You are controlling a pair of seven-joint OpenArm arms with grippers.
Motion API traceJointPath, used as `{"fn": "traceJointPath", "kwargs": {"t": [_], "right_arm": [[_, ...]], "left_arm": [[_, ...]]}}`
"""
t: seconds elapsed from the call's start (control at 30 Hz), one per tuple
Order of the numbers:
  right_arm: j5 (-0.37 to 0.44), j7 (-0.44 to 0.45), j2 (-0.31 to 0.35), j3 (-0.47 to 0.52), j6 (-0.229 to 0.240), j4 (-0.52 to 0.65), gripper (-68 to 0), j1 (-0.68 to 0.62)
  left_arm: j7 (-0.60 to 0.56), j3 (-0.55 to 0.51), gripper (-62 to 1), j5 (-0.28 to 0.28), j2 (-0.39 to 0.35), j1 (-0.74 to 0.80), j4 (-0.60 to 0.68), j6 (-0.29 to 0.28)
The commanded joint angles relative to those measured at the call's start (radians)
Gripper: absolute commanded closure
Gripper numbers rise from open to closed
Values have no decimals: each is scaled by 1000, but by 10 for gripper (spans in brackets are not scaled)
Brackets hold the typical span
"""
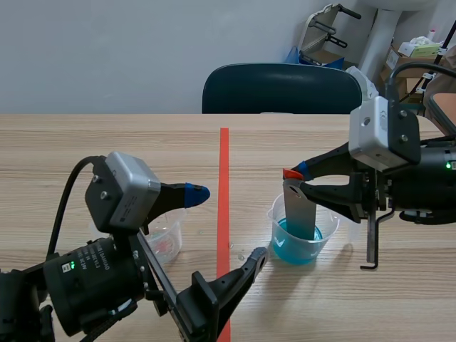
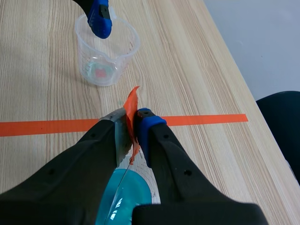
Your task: Do the redox reaction experiment
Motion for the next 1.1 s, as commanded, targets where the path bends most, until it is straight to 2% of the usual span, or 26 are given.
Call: {"fn": "traceJointPath", "kwargs": {"t": [0.0,0.83,1.07], "right_arm": [[0,-8,11,7,11,9,-6,14],[0,-7,13,11,11,12,-6,14],[3,-8,14,27,11,46,-6,14]], "left_arm": [[-15,-2,-623,-12,5,8,16,-2],[-15,-2,-623,-12,5,8,16,-2],[-15,-2,-623,-12,5,8,16,-2]]}}
